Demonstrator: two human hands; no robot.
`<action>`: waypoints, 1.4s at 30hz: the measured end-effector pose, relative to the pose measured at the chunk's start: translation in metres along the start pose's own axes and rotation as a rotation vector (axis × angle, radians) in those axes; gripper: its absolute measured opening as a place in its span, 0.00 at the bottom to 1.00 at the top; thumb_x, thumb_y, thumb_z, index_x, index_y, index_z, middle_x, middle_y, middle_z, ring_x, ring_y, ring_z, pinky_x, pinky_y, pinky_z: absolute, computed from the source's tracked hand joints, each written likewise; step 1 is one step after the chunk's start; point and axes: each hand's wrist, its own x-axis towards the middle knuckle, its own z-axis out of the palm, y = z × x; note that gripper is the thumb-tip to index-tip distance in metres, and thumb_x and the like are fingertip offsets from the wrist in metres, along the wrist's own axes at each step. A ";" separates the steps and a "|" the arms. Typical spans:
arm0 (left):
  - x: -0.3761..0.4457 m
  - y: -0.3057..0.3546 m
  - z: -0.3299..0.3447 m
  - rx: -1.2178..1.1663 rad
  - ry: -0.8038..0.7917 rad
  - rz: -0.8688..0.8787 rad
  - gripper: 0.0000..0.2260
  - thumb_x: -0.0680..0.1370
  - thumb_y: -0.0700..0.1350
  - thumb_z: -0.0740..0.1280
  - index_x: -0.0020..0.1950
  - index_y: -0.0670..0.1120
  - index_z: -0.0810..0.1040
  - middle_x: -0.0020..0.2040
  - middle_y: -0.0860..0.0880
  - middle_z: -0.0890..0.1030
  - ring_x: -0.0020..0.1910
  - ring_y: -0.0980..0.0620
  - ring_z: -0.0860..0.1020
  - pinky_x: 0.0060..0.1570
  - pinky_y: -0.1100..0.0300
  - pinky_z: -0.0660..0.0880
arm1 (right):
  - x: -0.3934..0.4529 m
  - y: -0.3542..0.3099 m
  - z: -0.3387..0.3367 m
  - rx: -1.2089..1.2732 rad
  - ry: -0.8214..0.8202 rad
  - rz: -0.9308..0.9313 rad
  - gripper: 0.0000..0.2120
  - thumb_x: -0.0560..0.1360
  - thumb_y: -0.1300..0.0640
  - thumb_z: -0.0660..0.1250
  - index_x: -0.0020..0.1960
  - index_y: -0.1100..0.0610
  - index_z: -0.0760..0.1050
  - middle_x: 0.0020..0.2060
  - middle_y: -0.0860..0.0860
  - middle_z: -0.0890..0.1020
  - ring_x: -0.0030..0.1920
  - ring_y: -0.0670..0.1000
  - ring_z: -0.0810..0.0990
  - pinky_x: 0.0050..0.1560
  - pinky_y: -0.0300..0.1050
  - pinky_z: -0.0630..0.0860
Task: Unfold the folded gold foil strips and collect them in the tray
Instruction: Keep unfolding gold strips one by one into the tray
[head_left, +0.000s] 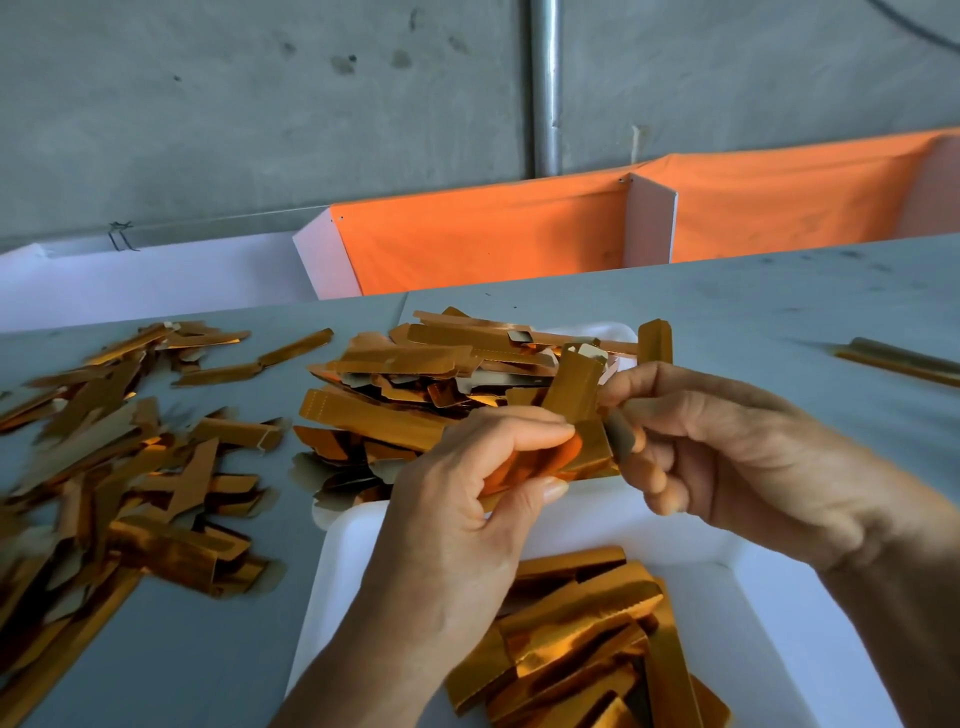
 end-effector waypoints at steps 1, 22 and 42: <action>0.000 0.000 0.000 0.004 -0.001 0.002 0.14 0.72 0.39 0.71 0.55 0.53 0.80 0.55 0.62 0.79 0.59 0.62 0.76 0.53 0.74 0.71 | 0.000 0.000 0.000 0.010 0.007 0.014 0.09 0.69 0.65 0.71 0.48 0.61 0.77 0.30 0.55 0.76 0.27 0.49 0.77 0.25 0.38 0.75; -0.001 -0.001 0.001 -0.014 -0.056 -0.038 0.17 0.73 0.39 0.71 0.55 0.59 0.78 0.55 0.64 0.78 0.59 0.61 0.76 0.53 0.72 0.72 | -0.001 -0.002 -0.005 -0.084 -0.015 0.133 0.04 0.65 0.64 0.70 0.39 0.58 0.81 0.29 0.57 0.78 0.26 0.50 0.77 0.26 0.38 0.75; 0.001 -0.004 0.000 0.144 -0.031 0.148 0.17 0.73 0.36 0.69 0.59 0.50 0.80 0.58 0.56 0.78 0.59 0.54 0.77 0.54 0.63 0.76 | -0.003 -0.002 -0.002 -0.144 -0.041 0.054 0.02 0.70 0.61 0.71 0.42 0.58 0.79 0.31 0.56 0.78 0.28 0.50 0.78 0.28 0.37 0.75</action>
